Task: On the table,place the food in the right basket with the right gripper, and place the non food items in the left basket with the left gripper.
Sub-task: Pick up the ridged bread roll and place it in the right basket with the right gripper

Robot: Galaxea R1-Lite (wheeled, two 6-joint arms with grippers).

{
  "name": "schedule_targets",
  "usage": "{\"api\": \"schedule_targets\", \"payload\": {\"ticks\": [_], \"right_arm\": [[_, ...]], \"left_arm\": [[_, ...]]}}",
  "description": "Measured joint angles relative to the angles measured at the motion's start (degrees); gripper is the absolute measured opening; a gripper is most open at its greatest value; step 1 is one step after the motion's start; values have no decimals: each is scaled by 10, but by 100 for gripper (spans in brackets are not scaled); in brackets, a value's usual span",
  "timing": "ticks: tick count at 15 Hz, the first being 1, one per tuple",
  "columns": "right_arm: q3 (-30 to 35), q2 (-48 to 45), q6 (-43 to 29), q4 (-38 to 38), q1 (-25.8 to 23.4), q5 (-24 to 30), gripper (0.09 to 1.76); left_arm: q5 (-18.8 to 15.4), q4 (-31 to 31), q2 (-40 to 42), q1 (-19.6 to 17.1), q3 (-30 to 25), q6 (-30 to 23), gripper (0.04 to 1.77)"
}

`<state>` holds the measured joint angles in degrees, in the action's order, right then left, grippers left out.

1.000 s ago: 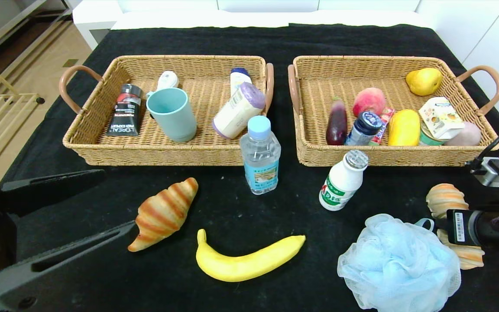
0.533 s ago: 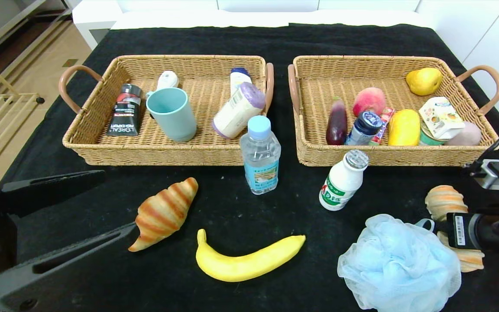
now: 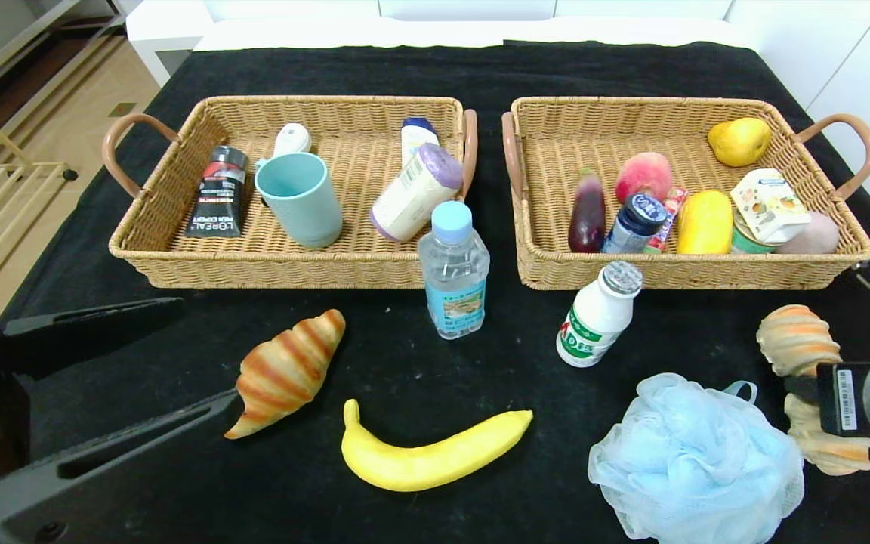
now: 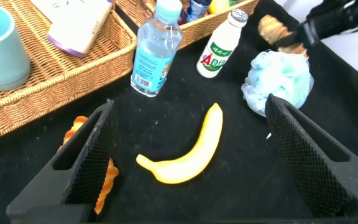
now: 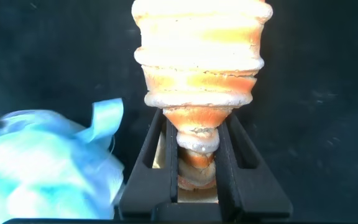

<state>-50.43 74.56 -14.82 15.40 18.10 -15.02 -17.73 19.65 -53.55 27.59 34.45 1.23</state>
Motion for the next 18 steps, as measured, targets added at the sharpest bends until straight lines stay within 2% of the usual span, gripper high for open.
{"api": "schedule_targets", "payload": {"ticks": [3,7,18], "right_arm": [[-46,-20,10,32,7,-1,41],[-109,-12,30,34,8,-1,41],[-360,157,55,24,8,-3,40]], "left_arm": [[0,0,0,0,0,3,172],[0,0,1,0,0,3,172],[1,0,0,0,0,4,172]]}}
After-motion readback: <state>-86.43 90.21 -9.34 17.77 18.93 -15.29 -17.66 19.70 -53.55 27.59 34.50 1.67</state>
